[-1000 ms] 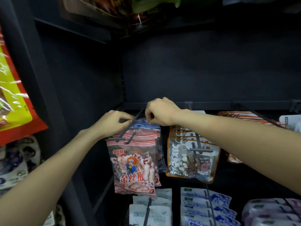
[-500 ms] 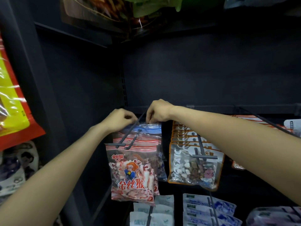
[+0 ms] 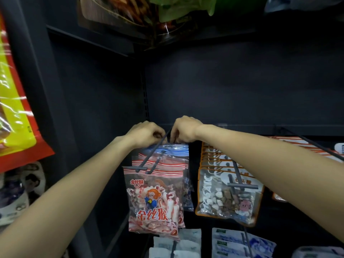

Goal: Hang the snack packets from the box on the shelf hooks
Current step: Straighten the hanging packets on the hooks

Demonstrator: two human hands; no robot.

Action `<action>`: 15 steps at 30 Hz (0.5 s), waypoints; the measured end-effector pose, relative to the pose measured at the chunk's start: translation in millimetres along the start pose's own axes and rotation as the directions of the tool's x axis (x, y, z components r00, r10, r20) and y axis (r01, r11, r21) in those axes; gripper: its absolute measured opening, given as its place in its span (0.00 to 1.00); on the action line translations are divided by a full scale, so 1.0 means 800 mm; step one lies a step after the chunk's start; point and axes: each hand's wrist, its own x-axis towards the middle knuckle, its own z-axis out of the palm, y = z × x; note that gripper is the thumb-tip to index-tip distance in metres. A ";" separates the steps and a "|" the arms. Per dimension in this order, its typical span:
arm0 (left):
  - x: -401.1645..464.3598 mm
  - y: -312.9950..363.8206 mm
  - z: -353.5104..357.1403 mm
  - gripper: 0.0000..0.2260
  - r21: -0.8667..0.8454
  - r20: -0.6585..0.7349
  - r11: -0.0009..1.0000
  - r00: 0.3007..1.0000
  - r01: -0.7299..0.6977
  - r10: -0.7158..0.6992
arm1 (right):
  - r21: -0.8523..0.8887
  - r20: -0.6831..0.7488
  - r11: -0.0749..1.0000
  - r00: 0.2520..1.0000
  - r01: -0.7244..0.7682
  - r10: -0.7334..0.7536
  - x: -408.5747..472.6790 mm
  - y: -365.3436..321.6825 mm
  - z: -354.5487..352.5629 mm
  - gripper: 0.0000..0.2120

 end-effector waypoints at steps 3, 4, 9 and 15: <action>-0.002 0.002 0.005 0.02 -0.021 -0.012 0.999 1.000 0.025 -0.025 | -0.033 -0.047 0.999 0.998 0.027 -0.028 -0.005 0.001 0.000 0.13; -0.003 0.002 0.007 0.02 -0.019 -0.020 0.999 0.999 0.032 -0.033 | -0.047 -0.060 0.998 0.998 0.031 -0.034 -0.007 0.001 0.000 0.13; -0.013 -0.001 0.002 0.05 -0.084 -0.063 0.995 0.996 0.062 -0.068 | -0.034 -0.017 0.999 0.999 0.038 -0.038 -0.015 0.005 -0.006 0.14; -0.079 0.028 -0.038 0.10 -0.215 -0.516 0.976 0.851 -0.019 -0.097 | -0.051 -0.237 0.995 0.967 0.086 -0.095 -0.085 0.018 -0.055 0.11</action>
